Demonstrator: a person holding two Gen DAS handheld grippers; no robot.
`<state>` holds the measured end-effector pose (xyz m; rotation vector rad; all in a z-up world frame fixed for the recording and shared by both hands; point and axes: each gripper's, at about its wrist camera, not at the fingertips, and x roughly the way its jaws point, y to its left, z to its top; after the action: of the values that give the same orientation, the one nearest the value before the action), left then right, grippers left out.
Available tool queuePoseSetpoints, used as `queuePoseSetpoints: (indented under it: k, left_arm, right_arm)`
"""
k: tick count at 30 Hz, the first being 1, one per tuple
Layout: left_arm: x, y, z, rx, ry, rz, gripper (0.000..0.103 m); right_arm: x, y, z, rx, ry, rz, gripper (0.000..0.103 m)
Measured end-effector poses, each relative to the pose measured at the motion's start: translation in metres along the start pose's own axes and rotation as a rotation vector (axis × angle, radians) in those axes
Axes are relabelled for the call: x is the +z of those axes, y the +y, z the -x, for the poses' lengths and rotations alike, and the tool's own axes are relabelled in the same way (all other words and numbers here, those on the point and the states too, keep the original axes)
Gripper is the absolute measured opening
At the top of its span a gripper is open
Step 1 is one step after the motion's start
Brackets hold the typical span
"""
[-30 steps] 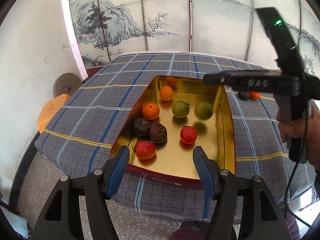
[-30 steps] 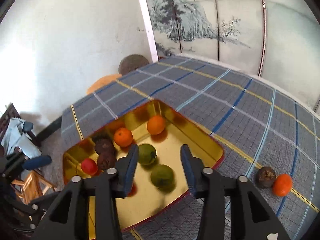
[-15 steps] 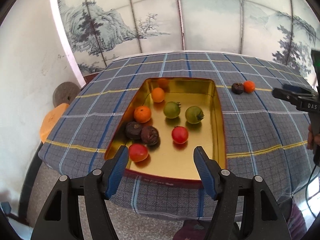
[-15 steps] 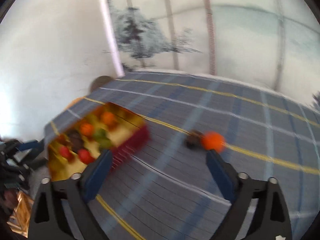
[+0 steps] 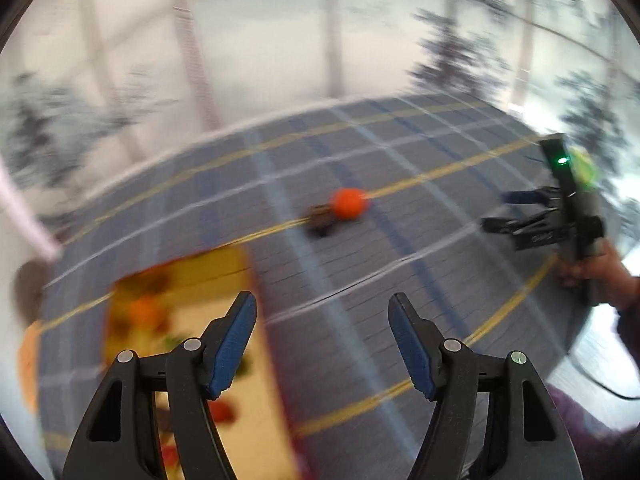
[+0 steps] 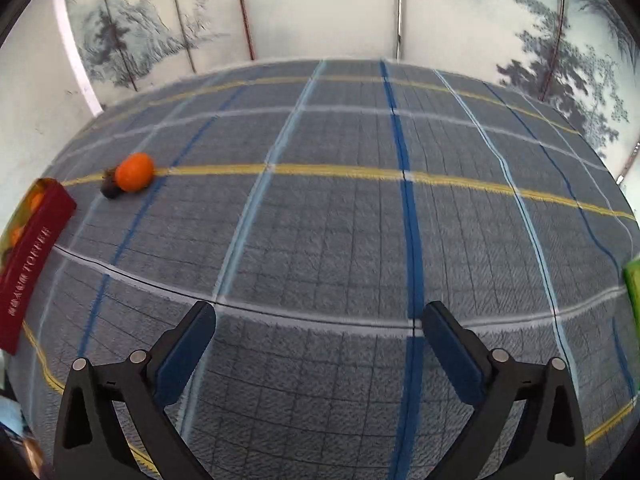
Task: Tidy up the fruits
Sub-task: 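Grasp a dark brown fruit with the left tool while the right tool approaches an orange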
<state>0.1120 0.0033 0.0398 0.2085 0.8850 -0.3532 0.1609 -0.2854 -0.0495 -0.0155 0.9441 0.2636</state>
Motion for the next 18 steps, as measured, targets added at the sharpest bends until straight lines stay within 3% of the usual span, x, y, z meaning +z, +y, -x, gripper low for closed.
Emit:
queuePoseSetpoints:
  k: [4,7,9,15,18]
  left_arm:
    - [0.044,-0.006,-0.051,-0.023,0.067,-0.138,0.069]
    - [0.067,-0.001,-0.089,-0.098,0.133,-0.206,0.067]
    - [0.070,0.001,-0.106,-0.050,0.154,-0.256,0.067]
    - [0.082,0.020,-0.154,-0.094,0.271,-0.271,0.062]
    - [0.085,0.023,-0.172,-0.139,0.324,-0.262,0.047]
  right_arm:
    - [-0.002,0.005,-0.002,0.019,0.008,0.028,0.103]
    - [-0.002,0.004,0.001,0.064,-0.005,0.017,0.103]
    - [-0.004,0.000,0.004,0.095,-0.021,0.005,0.103]
    - [-0.005,0.006,0.010,0.134,-0.036,0.012,0.103]
    - [-0.006,0.008,0.010,0.145,-0.033,0.015,0.103]
